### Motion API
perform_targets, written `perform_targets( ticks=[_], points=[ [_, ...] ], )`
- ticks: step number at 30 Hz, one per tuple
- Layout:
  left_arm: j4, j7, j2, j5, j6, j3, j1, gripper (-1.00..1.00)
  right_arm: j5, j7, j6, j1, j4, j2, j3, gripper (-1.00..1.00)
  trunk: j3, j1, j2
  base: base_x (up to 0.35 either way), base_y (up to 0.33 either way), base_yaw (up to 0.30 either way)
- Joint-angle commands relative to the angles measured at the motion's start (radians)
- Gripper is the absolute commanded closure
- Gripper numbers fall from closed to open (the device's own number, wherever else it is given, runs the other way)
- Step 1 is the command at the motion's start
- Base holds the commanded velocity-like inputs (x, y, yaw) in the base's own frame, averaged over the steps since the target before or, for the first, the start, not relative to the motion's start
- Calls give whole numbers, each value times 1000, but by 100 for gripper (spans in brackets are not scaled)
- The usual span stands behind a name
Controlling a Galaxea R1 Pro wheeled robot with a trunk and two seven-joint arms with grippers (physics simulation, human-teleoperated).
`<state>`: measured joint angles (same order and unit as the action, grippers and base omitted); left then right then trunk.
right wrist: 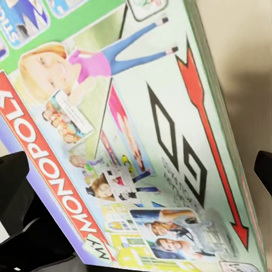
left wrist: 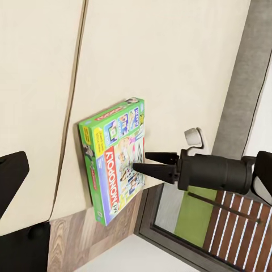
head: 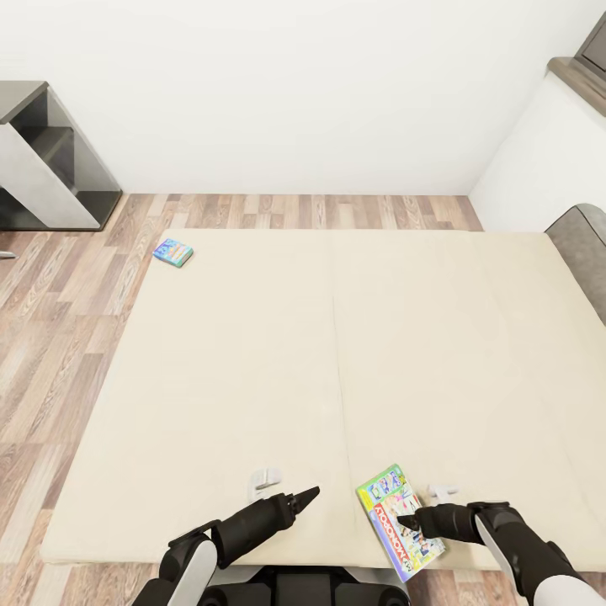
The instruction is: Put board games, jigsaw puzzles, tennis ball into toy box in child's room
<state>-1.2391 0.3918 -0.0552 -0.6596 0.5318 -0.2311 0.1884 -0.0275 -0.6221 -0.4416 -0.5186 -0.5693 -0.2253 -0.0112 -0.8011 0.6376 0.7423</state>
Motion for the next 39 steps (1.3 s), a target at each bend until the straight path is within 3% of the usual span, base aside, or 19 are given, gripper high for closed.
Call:
perform_targets(
  ticks=[1,24,39],
  points=[
    [-1,-1,0,-8,8,1,0,-100,-3,1,-5,0,-2,0,-1,-100,-1,0,1,0,0,0],
    [0,-2,-1,-7,8,1,0,-100,-4,33,-5,0,-1,6,-1,-100,-1,0,1,0,11,0],
    [0,-1,-1,-8,8,1,1,-100,-3,34,-5,0,-1,6,-1,-100,-1,0,1,0,196,0]
  ],
)
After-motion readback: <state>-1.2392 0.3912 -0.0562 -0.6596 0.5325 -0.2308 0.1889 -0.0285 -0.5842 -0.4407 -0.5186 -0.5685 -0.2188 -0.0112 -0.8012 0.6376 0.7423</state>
